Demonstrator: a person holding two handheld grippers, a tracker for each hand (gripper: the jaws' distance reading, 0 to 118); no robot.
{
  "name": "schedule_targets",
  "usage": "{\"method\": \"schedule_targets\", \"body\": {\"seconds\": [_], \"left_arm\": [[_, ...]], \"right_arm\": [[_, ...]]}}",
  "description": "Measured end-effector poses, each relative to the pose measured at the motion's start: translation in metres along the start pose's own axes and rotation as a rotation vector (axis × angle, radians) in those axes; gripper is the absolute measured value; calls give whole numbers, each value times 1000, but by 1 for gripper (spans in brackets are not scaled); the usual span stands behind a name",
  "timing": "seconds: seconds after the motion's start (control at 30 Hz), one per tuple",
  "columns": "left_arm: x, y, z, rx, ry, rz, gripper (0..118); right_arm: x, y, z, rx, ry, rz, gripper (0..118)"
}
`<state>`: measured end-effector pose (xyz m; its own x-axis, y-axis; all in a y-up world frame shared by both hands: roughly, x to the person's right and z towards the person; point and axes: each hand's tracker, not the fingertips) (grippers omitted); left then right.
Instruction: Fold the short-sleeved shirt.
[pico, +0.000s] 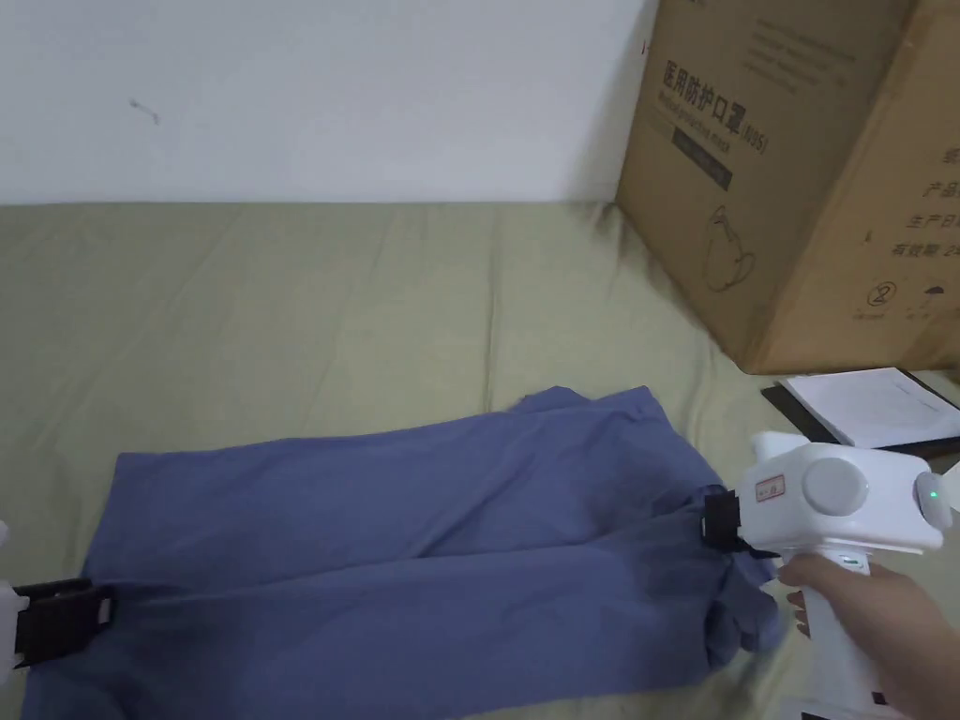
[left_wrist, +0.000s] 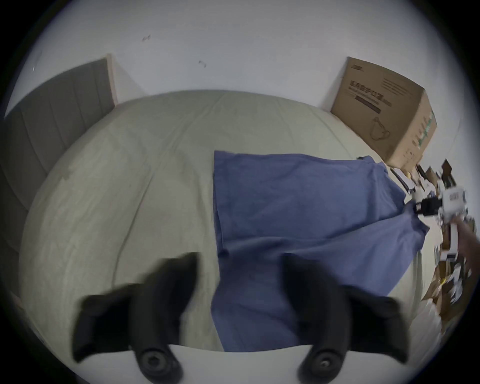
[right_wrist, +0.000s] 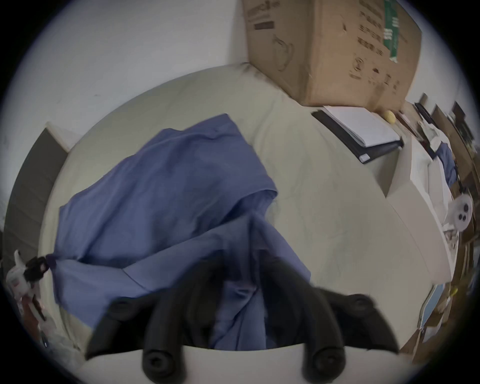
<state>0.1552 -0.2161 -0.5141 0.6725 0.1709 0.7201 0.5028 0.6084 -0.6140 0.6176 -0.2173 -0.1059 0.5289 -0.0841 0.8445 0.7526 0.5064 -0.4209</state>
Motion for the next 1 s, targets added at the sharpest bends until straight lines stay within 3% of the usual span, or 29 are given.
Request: {"method": "schedule_targets", "body": {"seconds": [0.03,0.07,0.1,0.13,0.2,0.27,0.33,0.4,0.43,0.47,0.5,0.53,0.6,0.73,0.83,0.93,0.97,1.0], "left_arm": [[-2,-2,-2,-1,-6,39,101],[-5,-5,-1,22,-1,55,110],[-5,-8,4,52,8,57,111],[-5,-9,11,91,16,63,111],[-1,-15,30,136,-13,86,111],[2,-23,55,172,-79,132,111],[14,-36,82,219,-65,177,111],[25,-49,113,206,-70,181,103],[33,-59,131,242,-89,183,89],[39,-71,149,318,-105,168,64],[46,-81,167,363,-103,145,25],[53,-88,180,384,-84,116,2],[65,-99,201,413,-29,57,0],[57,-86,216,356,-84,11,0],[42,-61,187,142,33,-7,0],[24,-54,137,-43,16,20,2],[23,-56,122,-70,21,37,10],[18,-58,105,-92,30,51,43]], "right_arm": [[2,-2,-1,27,-11,-18,60],[4,-4,1,55,-22,-48,87],[6,-7,4,75,-33,-77,108],[9,-12,12,105,-19,-109,116],[14,-21,35,191,91,-167,117],[12,-35,65,235,167,-150,117],[3,-54,95,290,167,-108,116],[-11,-80,134,357,211,-54,106],[-17,-94,152,412,234,-29,94],[-23,-108,171,470,269,-9,75],[-28,-121,189,512,305,13,40],[-34,-131,203,542,319,32,10],[-47,-148,227,565,313,95,0],[-59,-159,250,542,364,170,0],[-63,-161,248,524,377,188,0],[-66,-162,244,507,361,207,0],[-65,-162,243,496,366,202,0],[-64,-161,242,479,381,187,0]]}}
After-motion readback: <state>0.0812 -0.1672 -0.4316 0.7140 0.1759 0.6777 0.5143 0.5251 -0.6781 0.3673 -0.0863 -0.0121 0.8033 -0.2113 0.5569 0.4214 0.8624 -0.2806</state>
